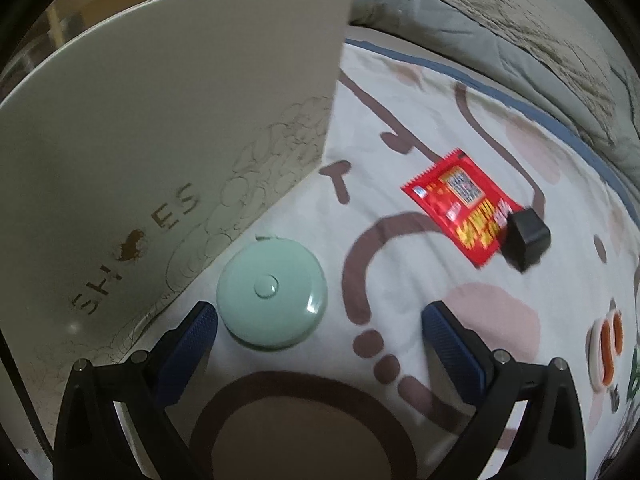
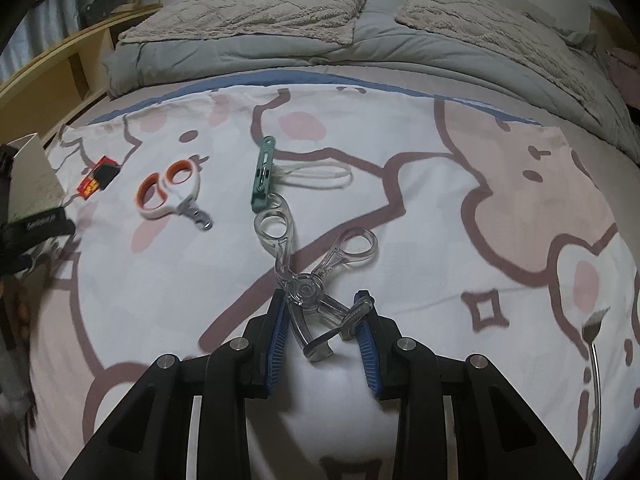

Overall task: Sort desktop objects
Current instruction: 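Close the right tool on the clear clamp while the left tool grasps the tape measure, then lift the mint tape measure with the left tool and carry it back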

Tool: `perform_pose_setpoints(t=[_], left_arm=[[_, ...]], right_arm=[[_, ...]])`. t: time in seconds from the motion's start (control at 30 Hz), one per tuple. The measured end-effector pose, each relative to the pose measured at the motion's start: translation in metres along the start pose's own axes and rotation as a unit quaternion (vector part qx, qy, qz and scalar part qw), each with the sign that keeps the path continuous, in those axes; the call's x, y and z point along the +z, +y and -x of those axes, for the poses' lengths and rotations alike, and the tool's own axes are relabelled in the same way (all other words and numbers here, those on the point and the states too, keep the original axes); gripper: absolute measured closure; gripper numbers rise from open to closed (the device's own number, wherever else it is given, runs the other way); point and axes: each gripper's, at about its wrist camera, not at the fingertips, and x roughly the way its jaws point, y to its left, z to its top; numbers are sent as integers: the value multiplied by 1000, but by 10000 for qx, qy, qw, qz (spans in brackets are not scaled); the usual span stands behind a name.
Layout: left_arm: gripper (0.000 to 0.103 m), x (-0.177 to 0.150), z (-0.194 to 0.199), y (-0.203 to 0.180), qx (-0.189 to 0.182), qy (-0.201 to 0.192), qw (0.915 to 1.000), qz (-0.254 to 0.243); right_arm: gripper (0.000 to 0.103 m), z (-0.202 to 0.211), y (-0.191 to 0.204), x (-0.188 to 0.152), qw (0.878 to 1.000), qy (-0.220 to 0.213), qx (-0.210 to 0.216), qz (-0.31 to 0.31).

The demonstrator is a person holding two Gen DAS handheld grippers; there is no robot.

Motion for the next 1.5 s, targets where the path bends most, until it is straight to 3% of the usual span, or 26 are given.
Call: perform_pose_setpoints(t=[0.2, 0.37, 0.63, 0.93, 1.3, 1.5], left_arm=[[7, 1, 0, 0, 139, -111, 9997, 140], [30, 2, 2, -6, 149, -258, 9995, 78], [53, 6, 1, -11, 68, -335, 9994, -1], [53, 0, 7, -1, -91, -355, 9992, -132], [53, -12, 18, 2, -337, -363, 9958, -773], [53, -24, 27, -1, -663, -466, 9892, -1218]], right_arm=[[69, 10, 4, -15, 9999, -77, 93, -37], [69, 19, 7, -27, 9997, -93, 205, -55], [69, 32, 12, -45, 9994, -112, 336, -65], [69, 45, 18, -61, 9993, -98, 353, -18], [69, 56, 28, -75, 9995, -19, 325, 18], [69, 62, 31, -82, 9995, -2, 318, 59]])
